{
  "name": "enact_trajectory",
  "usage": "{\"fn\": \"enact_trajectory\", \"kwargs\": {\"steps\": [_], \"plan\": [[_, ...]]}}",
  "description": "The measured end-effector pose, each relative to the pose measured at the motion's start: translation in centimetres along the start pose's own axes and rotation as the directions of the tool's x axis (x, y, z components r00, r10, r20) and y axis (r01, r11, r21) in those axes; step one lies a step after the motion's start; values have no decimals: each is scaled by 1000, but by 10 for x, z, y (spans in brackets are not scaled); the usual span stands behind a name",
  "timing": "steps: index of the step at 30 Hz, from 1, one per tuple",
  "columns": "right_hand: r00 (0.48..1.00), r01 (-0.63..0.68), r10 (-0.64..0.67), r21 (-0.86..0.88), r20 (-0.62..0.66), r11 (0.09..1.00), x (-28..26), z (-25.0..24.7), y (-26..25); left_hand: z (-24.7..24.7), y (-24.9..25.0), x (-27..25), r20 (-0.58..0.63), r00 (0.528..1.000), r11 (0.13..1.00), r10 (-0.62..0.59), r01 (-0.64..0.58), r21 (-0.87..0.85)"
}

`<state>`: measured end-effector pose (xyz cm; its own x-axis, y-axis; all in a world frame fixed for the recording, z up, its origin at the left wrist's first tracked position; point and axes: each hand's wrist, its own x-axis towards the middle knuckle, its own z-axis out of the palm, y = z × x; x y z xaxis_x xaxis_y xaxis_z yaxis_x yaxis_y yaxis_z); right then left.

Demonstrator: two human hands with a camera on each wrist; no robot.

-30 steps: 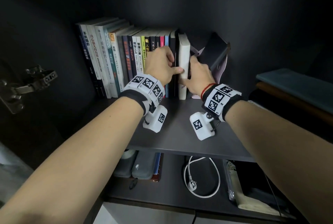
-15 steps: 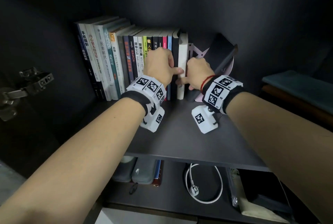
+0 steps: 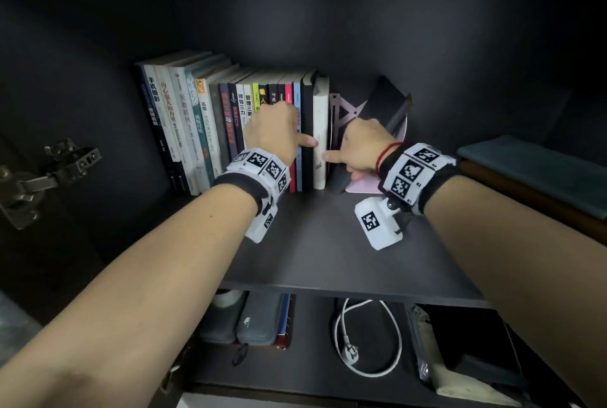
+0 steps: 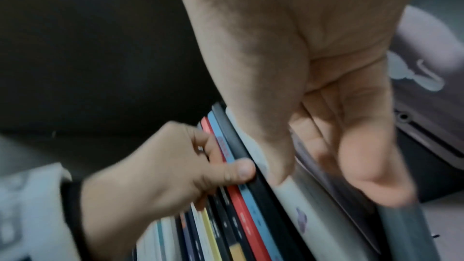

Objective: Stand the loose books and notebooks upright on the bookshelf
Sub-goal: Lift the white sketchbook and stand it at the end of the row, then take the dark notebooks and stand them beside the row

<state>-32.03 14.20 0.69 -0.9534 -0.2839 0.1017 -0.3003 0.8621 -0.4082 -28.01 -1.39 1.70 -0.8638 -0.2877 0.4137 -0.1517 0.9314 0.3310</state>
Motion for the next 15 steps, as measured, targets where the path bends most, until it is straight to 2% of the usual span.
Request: {"fn": "enact_trajectory", "kwargs": {"steps": [4,6,7,9,10,12,13,15], "plan": [[985,-112,124,-98,120,989,-12,-20,30,-6,7,-9,-2,1000,1000,2,-2,10],[983,-147,154,-79,102,986,-21,-29,41,-7,11,-13,-2,1000,998,30,-30,-60],[988,-142,144,-43,50,989,-22,-31,45,-7,14,-16,-7,999,992,50,-51,-114],[992,-85,95,107,-85,991,-21,-33,48,-4,26,-23,-12,996,967,92,-92,-238],[992,-34,63,250,-107,968,-20,-32,46,-2,33,-25,0,994,947,112,-106,-303],[997,48,-14,508,-71,860,-15,-25,43,4,45,-30,79,986,925,146,-107,-365],[998,62,-58,558,-26,827,-15,-22,40,8,49,-32,118,981,926,153,-100,-364],[988,82,-141,558,65,826,-16,-17,32,12,50,-34,151,980,930,129,-66,-362]]}}
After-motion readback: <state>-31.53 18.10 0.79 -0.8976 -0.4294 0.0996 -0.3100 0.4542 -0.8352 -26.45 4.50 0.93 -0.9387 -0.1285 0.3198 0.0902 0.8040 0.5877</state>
